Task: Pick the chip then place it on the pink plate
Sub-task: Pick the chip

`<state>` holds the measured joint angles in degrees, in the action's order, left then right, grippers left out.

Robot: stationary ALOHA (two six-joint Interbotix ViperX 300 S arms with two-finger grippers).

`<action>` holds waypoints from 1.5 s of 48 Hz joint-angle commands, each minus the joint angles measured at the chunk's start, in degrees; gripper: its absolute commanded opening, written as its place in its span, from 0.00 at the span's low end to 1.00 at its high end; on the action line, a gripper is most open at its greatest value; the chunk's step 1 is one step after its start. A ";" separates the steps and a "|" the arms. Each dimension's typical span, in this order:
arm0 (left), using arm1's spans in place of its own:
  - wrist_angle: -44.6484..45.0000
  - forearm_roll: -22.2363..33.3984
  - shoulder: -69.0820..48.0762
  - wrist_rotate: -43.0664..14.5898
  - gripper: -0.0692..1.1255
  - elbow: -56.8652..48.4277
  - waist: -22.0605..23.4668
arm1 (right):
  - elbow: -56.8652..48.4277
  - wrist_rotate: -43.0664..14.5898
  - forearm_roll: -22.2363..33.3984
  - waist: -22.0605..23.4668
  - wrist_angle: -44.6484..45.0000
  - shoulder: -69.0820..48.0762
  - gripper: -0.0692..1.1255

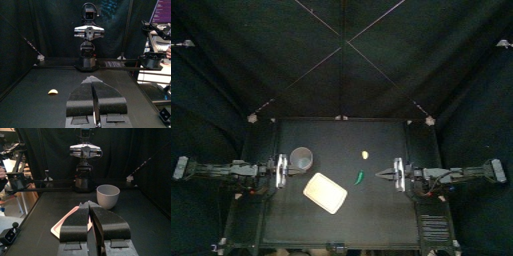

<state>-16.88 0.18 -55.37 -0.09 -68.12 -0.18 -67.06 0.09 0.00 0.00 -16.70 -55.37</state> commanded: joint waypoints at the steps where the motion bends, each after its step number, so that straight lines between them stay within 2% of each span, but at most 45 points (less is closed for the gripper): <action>1: -0.18 0.00 0.18 0.00 0.07 1.23 -0.26 | 0.53 -0.44 -0.18 1.76 -0.70 1.67 0.08; 7: -0.44 0.00 0.18 0.00 0.07 1.14 -0.70 | 1.32 -1.67 -2.02 5.36 -1.23 5.10 0.09; 17: -0.44 0.09 0.18 0.18 0.07 0.26 -1.32 | 1.93 -6.06 -14.24 15.12 -1.76 13.62 0.10; 24: -0.44 0.44 0.18 0.26 0.07 0.09 -1.85 | 0.70 -8.44 -18.28 19.95 -1.76 18.46 0.18; 27: -0.44 0.53 0.18 0.26 0.07 0.00 -1.85 | 0.09 -9.84 -19.25 21.01 -1.67 20.13 0.26; 37: -0.44 0.70 0.18 0.09 0.07 -0.09 -2.11 | -0.35 -21.18 -24.35 22.41 -0.44 25.40 0.75; 38: -0.44 0.62 0.18 0.09 0.07 -0.09 -2.11 | -0.44 -21.71 -24.35 22.50 -0.26 25.75 0.77; 40: -0.44 0.62 0.18 0.18 0.07 -0.26 -2.11 | -0.18 -24.35 -24.17 23.12 0.62 27.51 0.87; 43: -0.44 0.70 0.18 0.18 0.07 -0.44 -2.11 | 0.18 -26.81 -23.64 23.29 1.32 30.06 0.94; 52: -0.44 1.23 0.18 0.35 0.07 -1.58 -2.20 | 3.52 -31.38 -21.36 23.47 1.49 40.78 0.94; 60: -0.44 2.81 0.18 0.18 0.07 -2.46 -2.20 | 7.56 -31.38 -20.57 26.02 1.49 47.55 0.94; 72: -0.53 3.16 0.09 0.26 0.07 -2.37 -2.20 | 10.81 -31.64 -17.75 28.56 3.08 50.98 0.94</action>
<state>-16.88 3.25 -55.37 0.09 -71.46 -2.20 -57.74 -31.46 -18.28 27.77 -13.97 -4.13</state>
